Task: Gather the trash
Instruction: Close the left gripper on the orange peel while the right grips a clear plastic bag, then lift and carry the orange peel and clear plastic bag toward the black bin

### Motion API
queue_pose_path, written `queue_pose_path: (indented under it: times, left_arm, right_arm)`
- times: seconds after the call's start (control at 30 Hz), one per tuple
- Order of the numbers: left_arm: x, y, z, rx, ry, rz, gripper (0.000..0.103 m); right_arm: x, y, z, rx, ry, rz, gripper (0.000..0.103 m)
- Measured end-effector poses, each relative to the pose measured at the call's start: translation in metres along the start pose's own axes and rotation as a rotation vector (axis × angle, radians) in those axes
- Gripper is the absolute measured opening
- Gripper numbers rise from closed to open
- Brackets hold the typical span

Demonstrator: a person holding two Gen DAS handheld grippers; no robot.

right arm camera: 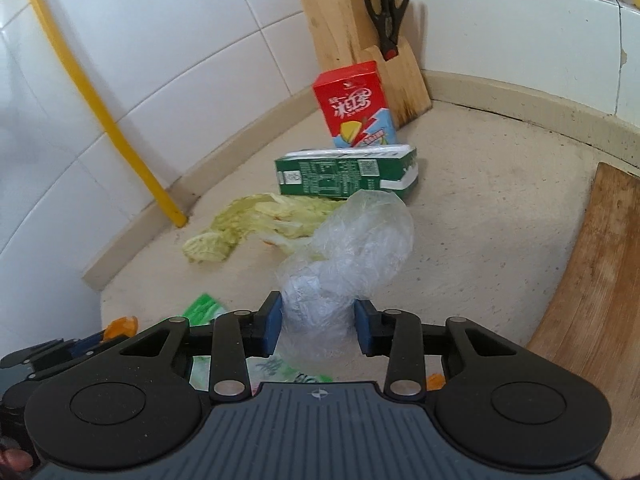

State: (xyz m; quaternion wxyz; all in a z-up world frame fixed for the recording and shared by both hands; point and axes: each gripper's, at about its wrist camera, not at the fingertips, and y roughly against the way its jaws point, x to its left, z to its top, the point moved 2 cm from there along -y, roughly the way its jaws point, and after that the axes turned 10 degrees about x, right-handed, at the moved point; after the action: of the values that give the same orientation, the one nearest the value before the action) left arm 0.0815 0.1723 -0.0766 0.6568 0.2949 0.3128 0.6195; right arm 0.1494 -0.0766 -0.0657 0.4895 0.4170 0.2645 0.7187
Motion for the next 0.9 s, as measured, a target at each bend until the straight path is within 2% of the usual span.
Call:
queue_pose_path:
  times: [0.57, 0.9]
  left_arm:
    - [0.023, 0.027, -0.012, -0.028, 0.015, -0.017, 0.019]
    - [0.041, 0.042, -0.022, -0.037, 0.036, -0.001, 0.019]
  right_arm:
    - [0.029, 0.014, -0.019, -0.01, -0.003, -0.003, 0.045]
    - [0.053, 0.015, -0.027, -0.007, 0.014, 0.018, 0.045]
